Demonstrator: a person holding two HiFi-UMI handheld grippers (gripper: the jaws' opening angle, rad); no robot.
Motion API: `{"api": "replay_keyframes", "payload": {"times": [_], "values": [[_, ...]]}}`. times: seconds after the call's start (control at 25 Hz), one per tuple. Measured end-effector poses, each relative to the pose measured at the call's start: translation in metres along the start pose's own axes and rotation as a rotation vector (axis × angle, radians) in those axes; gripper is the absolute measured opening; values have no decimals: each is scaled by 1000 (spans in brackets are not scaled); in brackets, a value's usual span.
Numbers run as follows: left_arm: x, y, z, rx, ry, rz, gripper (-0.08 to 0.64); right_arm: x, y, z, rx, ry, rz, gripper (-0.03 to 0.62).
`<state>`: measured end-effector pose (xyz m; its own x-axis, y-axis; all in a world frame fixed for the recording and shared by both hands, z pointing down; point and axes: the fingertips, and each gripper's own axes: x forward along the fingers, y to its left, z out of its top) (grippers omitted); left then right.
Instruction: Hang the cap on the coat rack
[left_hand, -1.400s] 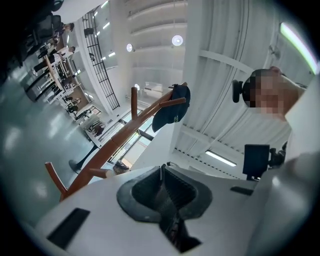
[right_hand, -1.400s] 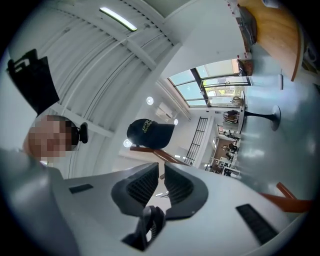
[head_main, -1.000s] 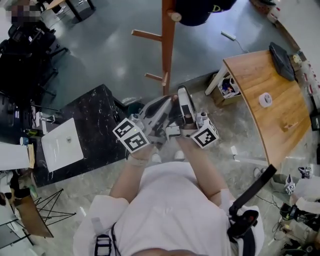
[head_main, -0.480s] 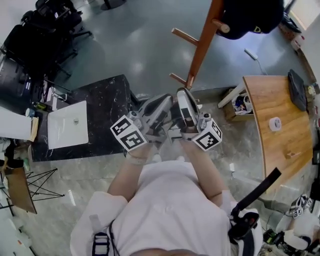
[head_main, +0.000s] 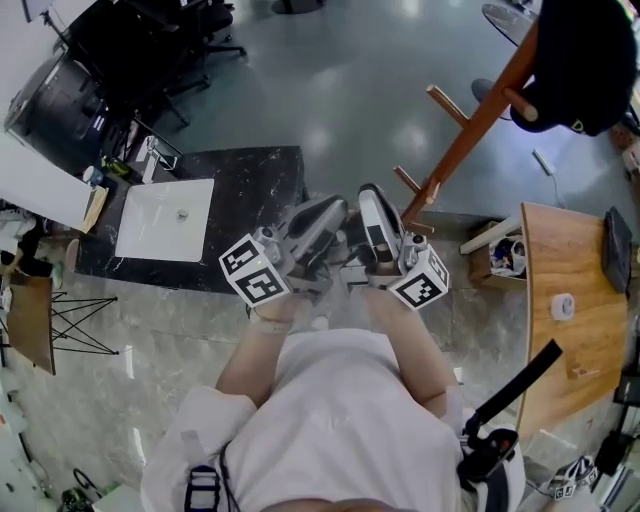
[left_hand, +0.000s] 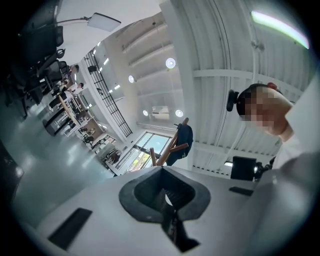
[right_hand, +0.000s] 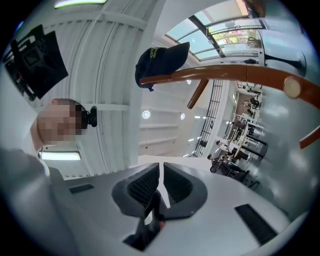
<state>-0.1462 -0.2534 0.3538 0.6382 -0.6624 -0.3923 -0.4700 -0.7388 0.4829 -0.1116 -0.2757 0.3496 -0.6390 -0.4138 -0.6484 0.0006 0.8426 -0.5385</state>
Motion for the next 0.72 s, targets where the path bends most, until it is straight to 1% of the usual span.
{"api": "replay_keyframes", "payload": {"times": [0.12, 0.24, 0.44, 0.6, 0.72], "values": [[-16, 5, 13, -7, -30, 23, 8, 12, 5, -15, 33, 17, 31, 41], [-22, 6, 17, 18, -45, 57, 8, 14, 7, -17, 54, 30, 55, 41], [-32, 7, 26, 41, -72, 95, 8, 17, 9, -20, 66, 43, 71, 41], [-35, 9, 28, 49, -82, 111, 8, 18, 10, -20, 57, 49, 72, 41], [-35, 9, 28, 51, -84, 111, 8, 17, 8, -22, 28, 66, 45, 38]]}}
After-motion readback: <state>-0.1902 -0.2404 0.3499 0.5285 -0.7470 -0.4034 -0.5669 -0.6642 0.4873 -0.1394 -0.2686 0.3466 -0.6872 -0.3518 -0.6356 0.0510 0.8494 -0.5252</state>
